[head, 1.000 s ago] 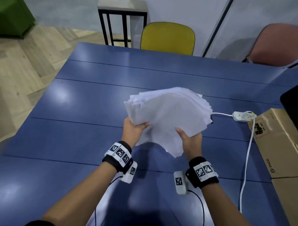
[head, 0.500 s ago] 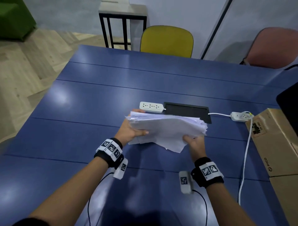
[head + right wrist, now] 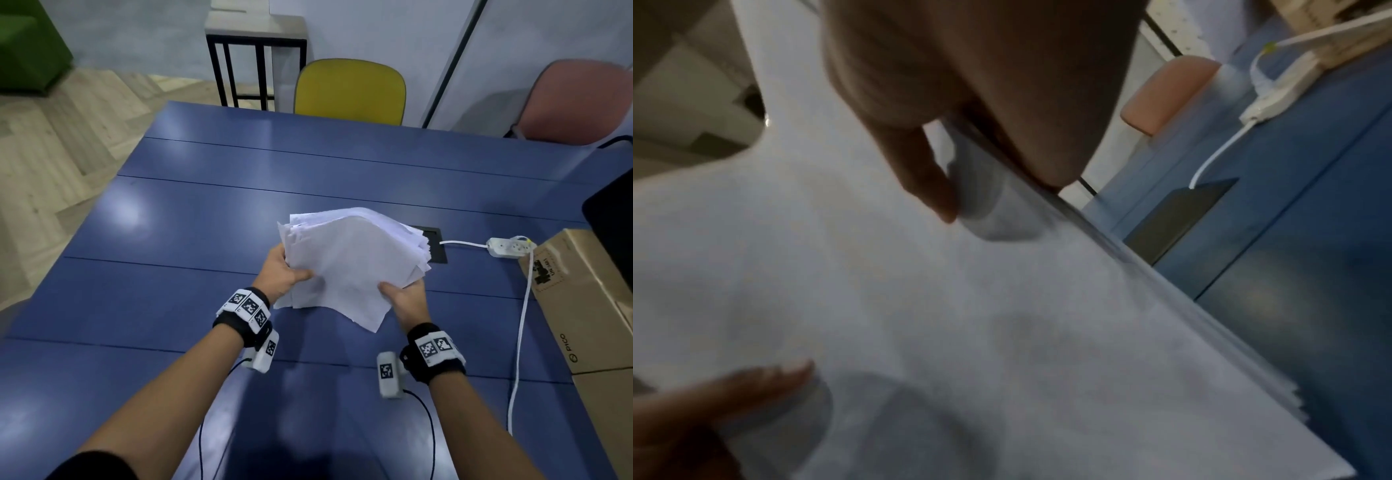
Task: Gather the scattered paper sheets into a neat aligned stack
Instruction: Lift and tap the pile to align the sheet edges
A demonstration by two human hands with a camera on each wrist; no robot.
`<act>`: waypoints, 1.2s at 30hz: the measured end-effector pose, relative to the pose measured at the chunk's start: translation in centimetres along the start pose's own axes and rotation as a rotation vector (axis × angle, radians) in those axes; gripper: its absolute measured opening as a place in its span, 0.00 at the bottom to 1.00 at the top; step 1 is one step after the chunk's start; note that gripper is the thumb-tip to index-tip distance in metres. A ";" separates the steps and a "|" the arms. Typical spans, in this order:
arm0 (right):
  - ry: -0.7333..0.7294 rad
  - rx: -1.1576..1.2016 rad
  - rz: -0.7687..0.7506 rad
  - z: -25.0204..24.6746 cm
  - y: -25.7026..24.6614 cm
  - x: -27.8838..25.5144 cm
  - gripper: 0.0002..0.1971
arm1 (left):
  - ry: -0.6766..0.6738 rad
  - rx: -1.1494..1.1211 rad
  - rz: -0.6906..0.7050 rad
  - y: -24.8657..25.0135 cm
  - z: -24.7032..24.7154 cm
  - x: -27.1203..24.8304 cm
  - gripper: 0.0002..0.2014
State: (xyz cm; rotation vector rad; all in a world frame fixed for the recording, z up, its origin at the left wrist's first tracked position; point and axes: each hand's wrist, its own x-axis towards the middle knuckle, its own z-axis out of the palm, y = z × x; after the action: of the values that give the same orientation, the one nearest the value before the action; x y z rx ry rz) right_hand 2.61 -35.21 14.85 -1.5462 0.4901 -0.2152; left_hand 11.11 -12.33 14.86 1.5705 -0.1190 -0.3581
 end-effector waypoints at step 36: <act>0.042 0.131 -0.155 -0.9 -1.7 -0.5 0.25 | -0.061 -0.090 0.060 1.2 -0.8 0.7 0.34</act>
State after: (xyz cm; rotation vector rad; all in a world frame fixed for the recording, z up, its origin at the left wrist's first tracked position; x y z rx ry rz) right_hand 2.09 -35.87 16.69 -1.4543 0.3810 -0.3927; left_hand 12.19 -11.80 15.93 1.4643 -0.1945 -0.3602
